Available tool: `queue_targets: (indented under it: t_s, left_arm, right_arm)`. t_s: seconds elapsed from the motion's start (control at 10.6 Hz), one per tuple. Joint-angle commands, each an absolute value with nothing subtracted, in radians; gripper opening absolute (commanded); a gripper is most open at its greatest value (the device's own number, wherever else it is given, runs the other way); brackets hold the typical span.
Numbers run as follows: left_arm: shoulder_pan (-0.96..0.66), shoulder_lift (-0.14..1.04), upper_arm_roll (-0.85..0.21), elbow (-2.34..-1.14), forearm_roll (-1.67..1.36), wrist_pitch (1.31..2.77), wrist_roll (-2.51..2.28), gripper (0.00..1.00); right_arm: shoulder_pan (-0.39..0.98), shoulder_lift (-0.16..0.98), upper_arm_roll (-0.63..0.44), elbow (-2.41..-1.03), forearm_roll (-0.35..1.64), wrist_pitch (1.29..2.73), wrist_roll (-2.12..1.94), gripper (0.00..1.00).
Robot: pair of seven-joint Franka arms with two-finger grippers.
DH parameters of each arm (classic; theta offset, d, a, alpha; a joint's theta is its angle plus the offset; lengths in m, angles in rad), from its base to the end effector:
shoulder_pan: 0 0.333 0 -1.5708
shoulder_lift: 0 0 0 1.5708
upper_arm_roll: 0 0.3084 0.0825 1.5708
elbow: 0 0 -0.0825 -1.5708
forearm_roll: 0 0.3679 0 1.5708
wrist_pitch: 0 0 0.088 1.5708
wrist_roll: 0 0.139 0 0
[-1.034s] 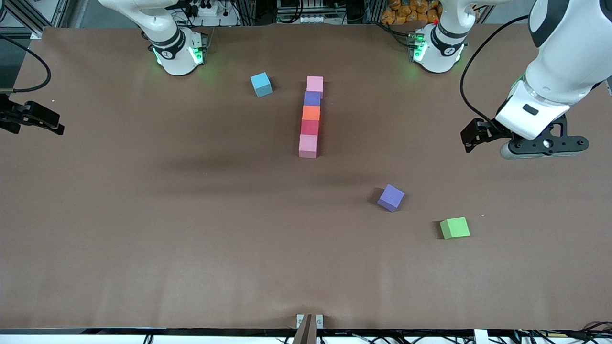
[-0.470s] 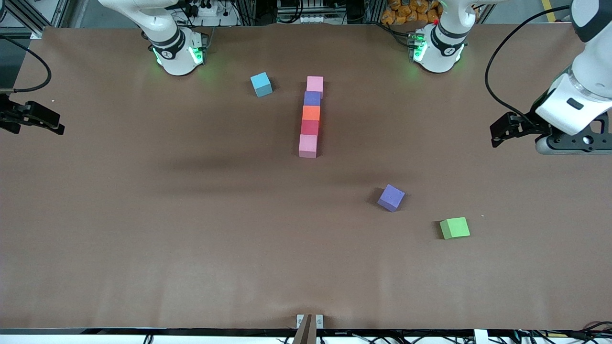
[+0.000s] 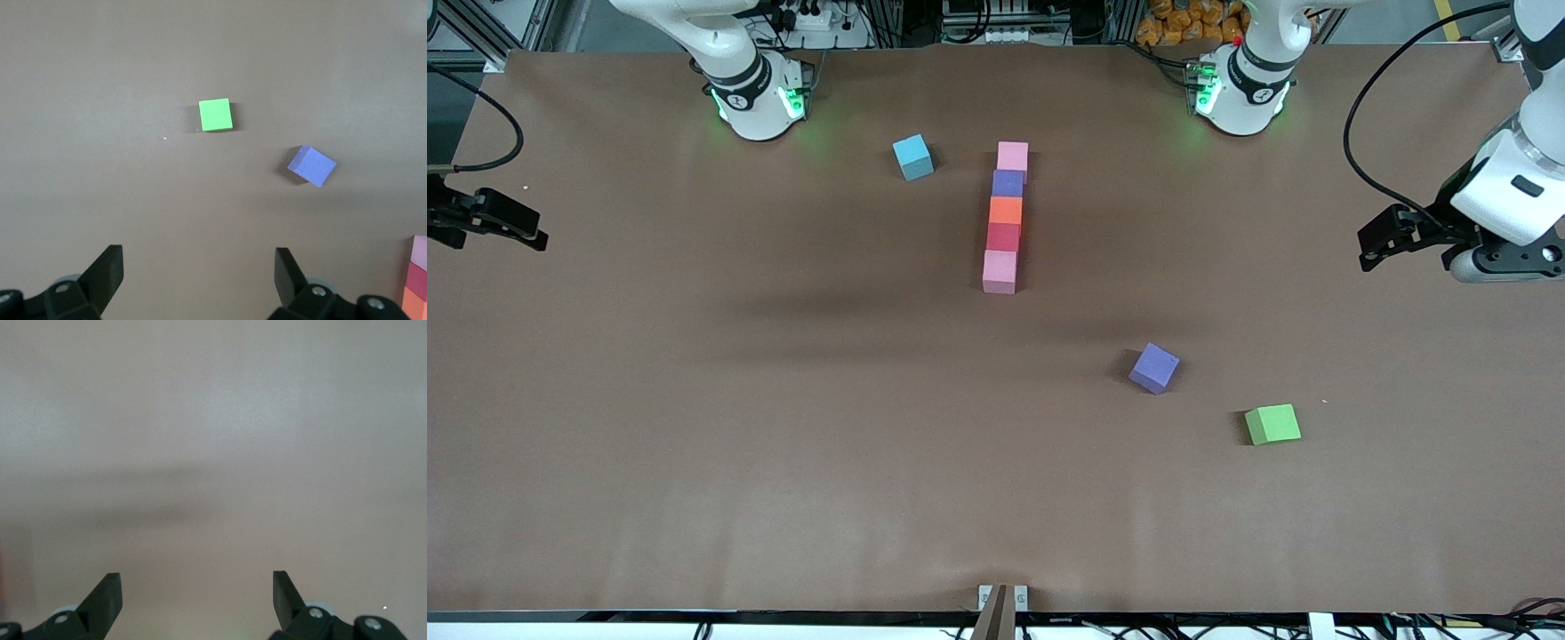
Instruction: Arrange blocks into number 1
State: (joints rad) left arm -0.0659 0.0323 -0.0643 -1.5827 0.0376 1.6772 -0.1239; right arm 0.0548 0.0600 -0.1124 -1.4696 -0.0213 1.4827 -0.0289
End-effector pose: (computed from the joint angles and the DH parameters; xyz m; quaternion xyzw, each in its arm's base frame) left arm 0.5560 -0.0674 0.5716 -0.9993 0.0045 -0.0331 0.0136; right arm 0.5453 -0.0327 0.5908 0.9995 -0.0150 -0.0238 0.0130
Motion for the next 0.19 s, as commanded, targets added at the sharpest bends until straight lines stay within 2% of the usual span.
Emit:
queue_targets:
  t_s: [0.0,0.09]
  left_arm:
    - [-0.103,0.012,-0.026,-1.601,0.015,1.667,-0.100,1.00]
    - [-0.104,0.012,-0.026,-1.601,0.015,1.667,-0.101,1.00]
  right_arm:
    - [0.058,0.051,-0.110,-1.463,-0.032,1.470,-0.038,1.00]
    - [0.060,0.051,-0.110,-1.463,-0.032,1.470,-0.038,1.00]
